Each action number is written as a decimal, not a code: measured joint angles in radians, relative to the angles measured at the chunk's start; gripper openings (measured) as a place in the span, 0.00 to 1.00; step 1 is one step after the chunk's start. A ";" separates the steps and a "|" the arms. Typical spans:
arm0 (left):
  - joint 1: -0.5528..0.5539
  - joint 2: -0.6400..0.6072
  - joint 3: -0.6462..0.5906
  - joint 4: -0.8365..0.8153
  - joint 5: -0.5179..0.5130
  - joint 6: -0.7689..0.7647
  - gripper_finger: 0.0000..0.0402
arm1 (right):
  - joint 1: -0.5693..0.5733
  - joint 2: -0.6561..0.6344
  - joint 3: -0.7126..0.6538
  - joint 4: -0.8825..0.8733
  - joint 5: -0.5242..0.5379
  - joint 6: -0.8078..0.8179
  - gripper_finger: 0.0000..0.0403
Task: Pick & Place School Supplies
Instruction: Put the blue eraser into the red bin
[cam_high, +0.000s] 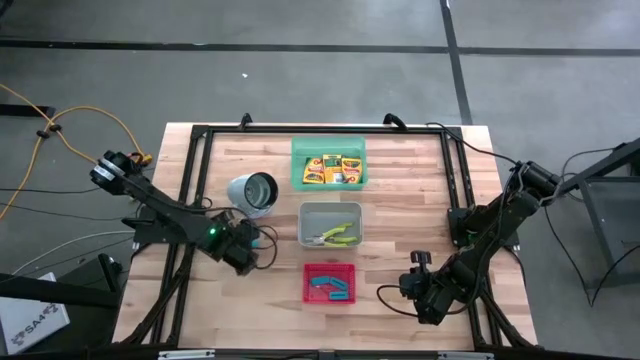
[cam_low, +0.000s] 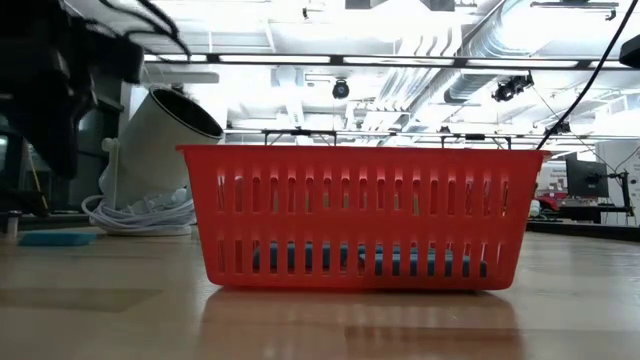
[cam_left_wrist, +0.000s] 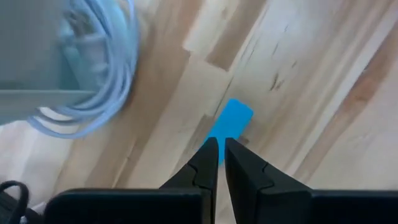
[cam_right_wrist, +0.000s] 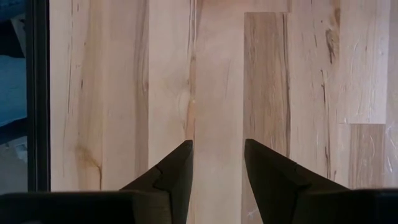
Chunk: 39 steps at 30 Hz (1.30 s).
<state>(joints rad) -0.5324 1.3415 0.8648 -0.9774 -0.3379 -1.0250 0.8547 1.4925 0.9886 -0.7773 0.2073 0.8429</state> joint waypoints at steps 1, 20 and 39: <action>0.017 0.000 -0.012 0.013 0.028 0.026 0.05 | 0.000 0.000 0.000 0.001 0.000 -0.001 0.34; 0.125 0.009 -0.036 0.173 0.233 0.125 0.05 | 0.000 0.000 0.000 0.004 -0.027 0.002 0.34; 0.084 0.068 -0.036 0.166 0.223 0.517 0.36 | 0.000 0.000 0.000 0.004 -0.027 0.005 0.34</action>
<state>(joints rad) -0.4486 1.4090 0.8288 -0.8110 -0.1150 -0.5081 0.8547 1.4921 0.9886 -0.7730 0.1799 0.8483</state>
